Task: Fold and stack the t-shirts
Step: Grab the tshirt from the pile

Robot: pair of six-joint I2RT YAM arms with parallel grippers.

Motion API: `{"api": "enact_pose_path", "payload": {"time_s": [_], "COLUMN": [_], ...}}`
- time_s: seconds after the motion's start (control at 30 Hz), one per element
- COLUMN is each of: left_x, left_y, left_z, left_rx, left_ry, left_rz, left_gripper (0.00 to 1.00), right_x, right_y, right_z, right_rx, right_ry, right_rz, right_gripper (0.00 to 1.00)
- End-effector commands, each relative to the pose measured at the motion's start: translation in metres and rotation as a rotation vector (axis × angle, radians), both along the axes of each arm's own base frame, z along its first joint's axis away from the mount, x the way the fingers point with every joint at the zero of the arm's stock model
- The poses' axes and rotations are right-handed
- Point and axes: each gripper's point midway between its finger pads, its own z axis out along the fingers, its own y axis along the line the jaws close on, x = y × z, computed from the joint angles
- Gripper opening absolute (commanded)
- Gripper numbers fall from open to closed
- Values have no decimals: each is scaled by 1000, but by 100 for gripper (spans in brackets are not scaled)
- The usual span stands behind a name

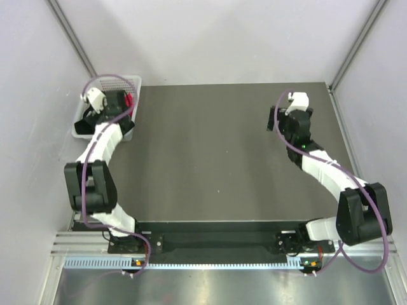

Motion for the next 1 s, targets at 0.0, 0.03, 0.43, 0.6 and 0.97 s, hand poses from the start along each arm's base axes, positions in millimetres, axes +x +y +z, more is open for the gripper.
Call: {"api": "enact_pose_path", "payload": {"time_s": [0.0, 0.03, 0.43, 0.6, 0.97], "left_x": [18, 29, 134, 165, 171], "left_y": [23, 27, 75, 76, 66], "left_z": [10, -4, -44, -48, 22], "left_rx": [-66, -93, -353, -452, -533], "left_ry": [97, 131, 23, -74, -288], "left_rz": [-46, -66, -211, -268, -263], "left_gripper": [99, 99, 96, 89, 0], "right_x": [-12, -17, -25, -21, -15], "right_y": [23, 25, 34, 37, 44], "right_z": [-23, -32, -51, -57, -69], "right_rx": [65, 58, 70, 83, 94], "right_ry": [253, 308, 365, 386, 457], "right_rz": [63, 75, 127, 125, 142], "right_gripper": [100, 100, 100, 100, 100]}}
